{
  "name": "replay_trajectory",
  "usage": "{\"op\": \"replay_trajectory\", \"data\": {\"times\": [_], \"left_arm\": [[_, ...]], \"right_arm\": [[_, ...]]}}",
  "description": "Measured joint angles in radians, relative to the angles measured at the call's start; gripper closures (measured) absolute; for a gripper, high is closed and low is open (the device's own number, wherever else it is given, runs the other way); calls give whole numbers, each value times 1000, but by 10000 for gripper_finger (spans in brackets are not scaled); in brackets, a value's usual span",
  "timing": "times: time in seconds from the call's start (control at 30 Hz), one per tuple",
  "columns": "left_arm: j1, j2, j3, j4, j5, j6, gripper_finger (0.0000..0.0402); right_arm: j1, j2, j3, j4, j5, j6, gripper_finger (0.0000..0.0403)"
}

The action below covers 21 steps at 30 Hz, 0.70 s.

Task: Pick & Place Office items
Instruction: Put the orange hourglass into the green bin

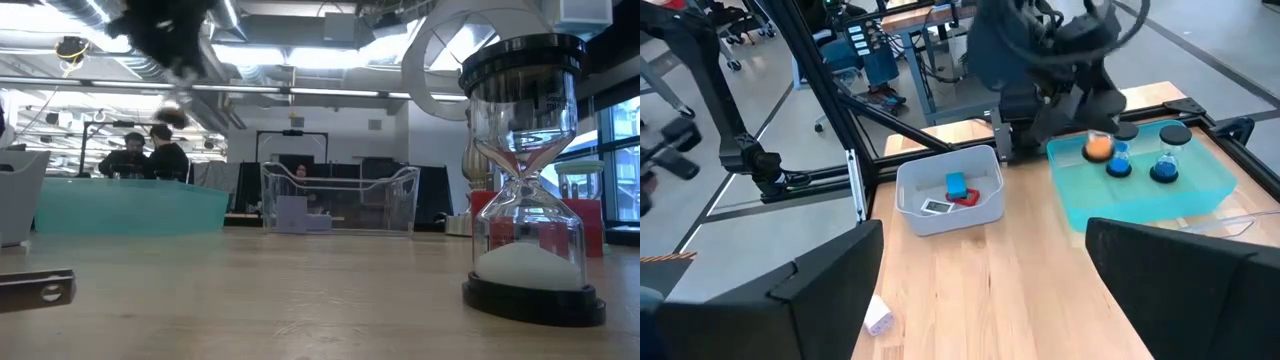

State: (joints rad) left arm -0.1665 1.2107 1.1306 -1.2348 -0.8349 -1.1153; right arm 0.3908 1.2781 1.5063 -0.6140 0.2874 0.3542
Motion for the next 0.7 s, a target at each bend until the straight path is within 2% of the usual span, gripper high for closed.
{"op": "replay_trajectory", "data": {"times": [0.1, 0.3, 0.7], "left_arm": [[1, 8, -49, -80, 21, -135, 200], [0, 7, -204, -63, 78, -320, 200], [0, 4, -437, 48, 81, -659, 200]], "right_arm": [[0, 0, 0, 0, 0, 0, 52], [0, 0, 0, 1, 0, 0, 52], [0, 0, 0, 0, 8, 0, 52]]}}
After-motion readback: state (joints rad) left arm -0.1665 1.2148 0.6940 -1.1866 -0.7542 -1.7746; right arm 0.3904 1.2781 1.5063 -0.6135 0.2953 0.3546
